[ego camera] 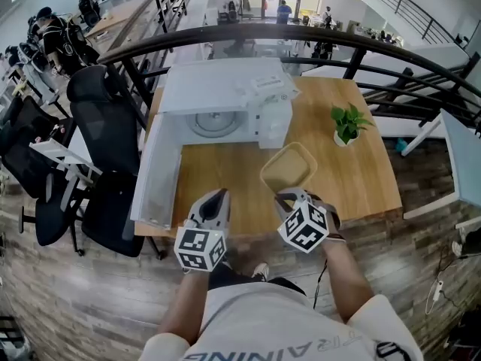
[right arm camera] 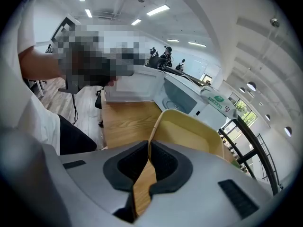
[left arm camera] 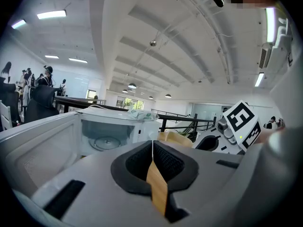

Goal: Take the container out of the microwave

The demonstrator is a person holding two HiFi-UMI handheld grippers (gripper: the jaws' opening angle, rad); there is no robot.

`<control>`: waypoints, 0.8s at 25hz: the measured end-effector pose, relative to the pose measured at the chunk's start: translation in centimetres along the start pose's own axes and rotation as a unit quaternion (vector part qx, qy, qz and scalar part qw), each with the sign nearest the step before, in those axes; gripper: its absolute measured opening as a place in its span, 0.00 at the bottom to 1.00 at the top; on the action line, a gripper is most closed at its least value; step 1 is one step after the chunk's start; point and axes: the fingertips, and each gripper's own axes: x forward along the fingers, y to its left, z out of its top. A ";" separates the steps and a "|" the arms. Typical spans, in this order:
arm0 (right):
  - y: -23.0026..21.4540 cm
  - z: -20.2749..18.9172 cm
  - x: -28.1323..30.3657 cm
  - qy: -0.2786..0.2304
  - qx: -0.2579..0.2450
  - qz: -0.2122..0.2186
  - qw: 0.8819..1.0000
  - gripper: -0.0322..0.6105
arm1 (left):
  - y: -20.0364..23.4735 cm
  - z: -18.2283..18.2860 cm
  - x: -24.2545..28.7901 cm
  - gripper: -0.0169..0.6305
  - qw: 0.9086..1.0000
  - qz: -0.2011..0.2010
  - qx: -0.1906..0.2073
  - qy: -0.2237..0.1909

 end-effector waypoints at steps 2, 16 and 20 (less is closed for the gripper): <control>0.0 0.0 -0.1 -0.002 0.000 0.001 1.000 0.11 | -0.1 -0.1 0.1 0.08 1.000 -0.001 0.001 0.001; 0.2 -0.2 -0.6 0.004 -0.009 -0.002 1.000 0.11 | -0.5 0.2 -0.2 0.08 1.000 -0.005 0.005 -0.002; 0.4 -0.5 -0.8 0.005 -0.009 0.000 1.000 0.11 | -0.6 0.4 -0.5 0.08 1.000 -0.003 0.002 -0.004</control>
